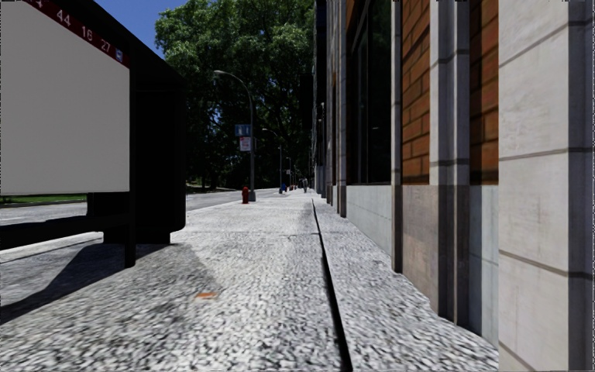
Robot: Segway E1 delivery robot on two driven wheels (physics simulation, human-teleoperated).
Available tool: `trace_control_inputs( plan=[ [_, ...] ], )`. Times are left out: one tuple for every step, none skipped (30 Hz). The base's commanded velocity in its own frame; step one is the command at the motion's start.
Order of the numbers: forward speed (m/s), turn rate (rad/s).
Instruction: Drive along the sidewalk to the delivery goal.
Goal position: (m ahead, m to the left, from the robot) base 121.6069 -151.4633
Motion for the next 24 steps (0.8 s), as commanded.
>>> trace_control_inputs(
  plan=[
    [2.00, 0.00],
    [2.00, 0.00],
    [2.00, 0.00],
    [2.00, 0.00],
    [2.00, 0.00],
    [2.00, 0.00],
    [2.00, 0.00],
    [2.00, 0.00],
    [2.00, 0.00],
    [2.00, 0.00],
    [2.00, 0.00],
    [2.00, 0.00],
    [2.00, 0.00],
    [2.00, 0.00],
    [2.00, 0.00],
    [2.00, 0.00],
    [2.00, 0.00],
    [2.00, 0.00],
    [2.00, 0.00],
    [2.00, 0.00],
    [2.00, 0.00],
    [2.00, 0.00],
    [2.00, 0.00],
    [2.00, 0.00]
  ],
)
